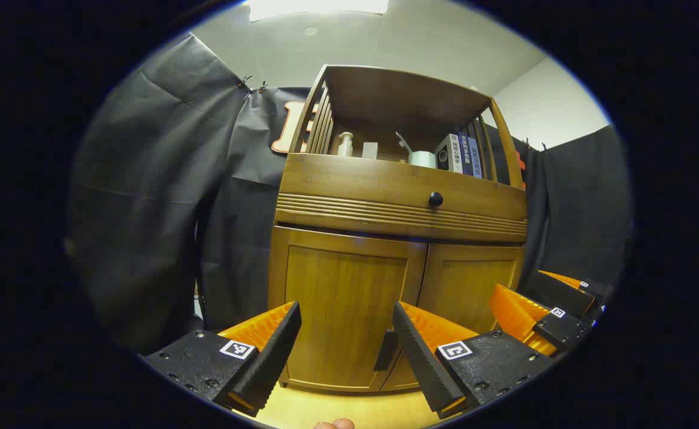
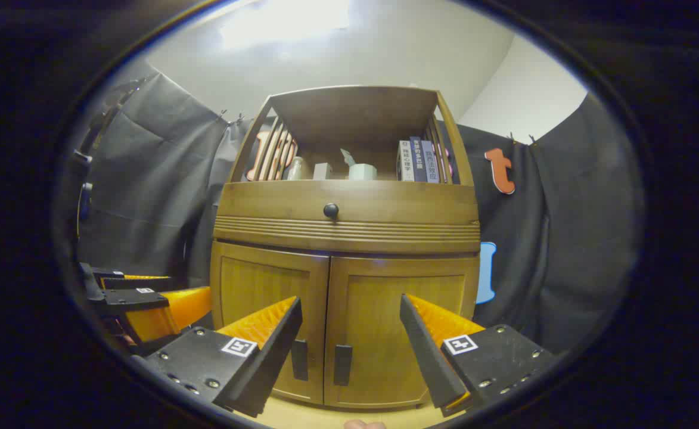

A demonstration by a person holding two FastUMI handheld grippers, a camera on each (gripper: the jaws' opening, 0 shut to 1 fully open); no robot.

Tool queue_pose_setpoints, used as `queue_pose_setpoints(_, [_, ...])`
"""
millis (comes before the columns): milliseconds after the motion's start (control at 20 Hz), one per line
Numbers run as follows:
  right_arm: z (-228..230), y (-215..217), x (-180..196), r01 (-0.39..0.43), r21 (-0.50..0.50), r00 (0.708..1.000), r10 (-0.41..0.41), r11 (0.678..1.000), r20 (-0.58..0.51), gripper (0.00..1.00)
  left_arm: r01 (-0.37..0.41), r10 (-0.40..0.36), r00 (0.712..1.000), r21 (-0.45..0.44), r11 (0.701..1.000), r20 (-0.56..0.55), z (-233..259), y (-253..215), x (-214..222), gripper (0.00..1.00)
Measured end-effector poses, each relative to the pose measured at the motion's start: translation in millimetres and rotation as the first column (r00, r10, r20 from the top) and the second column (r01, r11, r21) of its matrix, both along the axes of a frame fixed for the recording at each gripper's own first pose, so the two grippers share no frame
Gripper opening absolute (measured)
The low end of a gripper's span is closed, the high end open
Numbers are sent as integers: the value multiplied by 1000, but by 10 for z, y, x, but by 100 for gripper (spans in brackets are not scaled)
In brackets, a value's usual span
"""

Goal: Open the right door of the double-door shoe cabinet with the right hand, and open the left door with the left hand.

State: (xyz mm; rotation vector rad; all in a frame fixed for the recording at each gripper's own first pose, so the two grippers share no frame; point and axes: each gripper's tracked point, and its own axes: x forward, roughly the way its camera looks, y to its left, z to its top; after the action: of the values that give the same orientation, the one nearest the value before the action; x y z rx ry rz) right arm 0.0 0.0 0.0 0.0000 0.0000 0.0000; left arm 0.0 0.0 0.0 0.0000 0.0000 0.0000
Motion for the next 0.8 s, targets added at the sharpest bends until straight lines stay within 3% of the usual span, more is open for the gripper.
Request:
queue_pose_setpoints(500, [-242, -20, -182, -28, 27, 996, 30, 999, -80, 98, -22, 22, 1000, -9, 1000, 5, 27, 4, -329, 92])
queue_pose_setpoints(550, [-267, -11, -179, -33, 33, 996, 36, 999, -87, 97, -37, 37, 999, 3, 999, 5, 25, 43, -355, 100])
queue_pose_setpoints(800, [-323, 10, -154, -46, 17, 994, 47, 999, -100, 98, -94, 94, 996, 27, 995, -8, -7, 196, -467, 92])
